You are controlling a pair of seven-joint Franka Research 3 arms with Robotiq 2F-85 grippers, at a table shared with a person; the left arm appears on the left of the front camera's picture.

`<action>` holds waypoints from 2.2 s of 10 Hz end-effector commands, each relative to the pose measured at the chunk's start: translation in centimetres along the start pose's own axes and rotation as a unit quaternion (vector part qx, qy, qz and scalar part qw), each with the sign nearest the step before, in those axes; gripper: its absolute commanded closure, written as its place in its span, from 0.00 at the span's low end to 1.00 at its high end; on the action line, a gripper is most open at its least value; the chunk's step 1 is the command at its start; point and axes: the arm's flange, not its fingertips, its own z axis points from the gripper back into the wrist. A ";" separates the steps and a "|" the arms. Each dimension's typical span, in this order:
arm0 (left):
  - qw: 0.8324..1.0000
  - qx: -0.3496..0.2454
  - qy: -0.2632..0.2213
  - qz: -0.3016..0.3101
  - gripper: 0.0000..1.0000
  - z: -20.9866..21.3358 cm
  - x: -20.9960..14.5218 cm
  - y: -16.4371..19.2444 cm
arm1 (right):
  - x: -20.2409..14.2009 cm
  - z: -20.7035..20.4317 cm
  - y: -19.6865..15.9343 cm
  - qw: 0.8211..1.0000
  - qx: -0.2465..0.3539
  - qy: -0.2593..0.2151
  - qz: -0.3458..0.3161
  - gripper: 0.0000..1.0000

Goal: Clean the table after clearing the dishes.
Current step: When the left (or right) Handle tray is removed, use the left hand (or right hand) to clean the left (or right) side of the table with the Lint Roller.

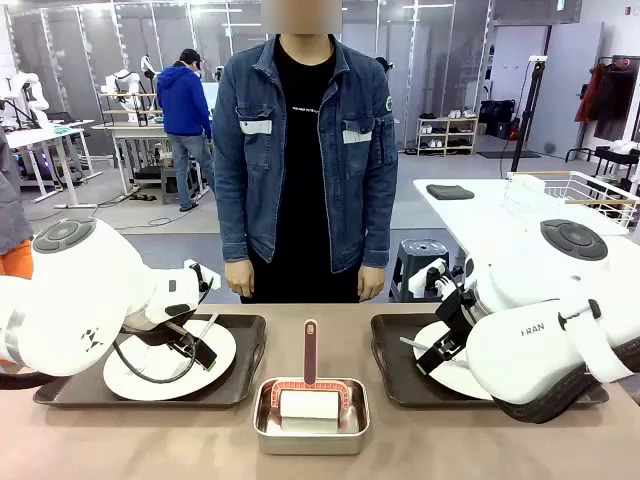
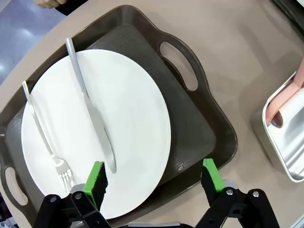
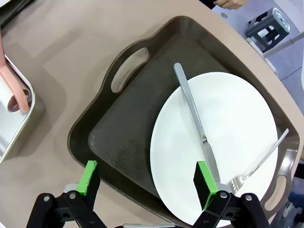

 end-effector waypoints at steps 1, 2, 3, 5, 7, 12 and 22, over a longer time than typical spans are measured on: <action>1.000 0.000 0.000 0.000 0.00 0.0 0.0 0.0 | 0.0 0.0 0.0 1.000 0.000 0.000 0.000 0.00; 1.000 0.000 0.000 0.000 0.00 0.0 0.0 0.0 | 0.0 0.0 0.0 1.000 0.000 0.000 0.000 0.00; 1.000 0.000 0.000 0.000 0.00 0.0 0.0 0.0 | 0.0 0.0 0.0 1.000 0.000 0.000 0.000 0.00; 1.000 0.000 0.000 0.000 0.00 0.0 0.0 0.0 | 0.0 0.0 0.0 1.000 0.000 0.000 0.000 0.00; 1.000 0.000 0.000 0.000 0.00 0.0 0.0 0.0 | 0.0 0.0 0.0 1.000 0.000 0.000 0.000 0.00; 1.000 -0.008 0.018 0.004 0.00 2.7 2.5 2.4 | 3.2 2.5 -2.7 0.999 0.031 -0.009 -0.015 0.00; 0.869 -0.426 -0.179 0.178 0.00 17.1 -8.9 22.6 | -3.9 11.1 -22.3 0.831 0.475 -0.101 -0.272 0.00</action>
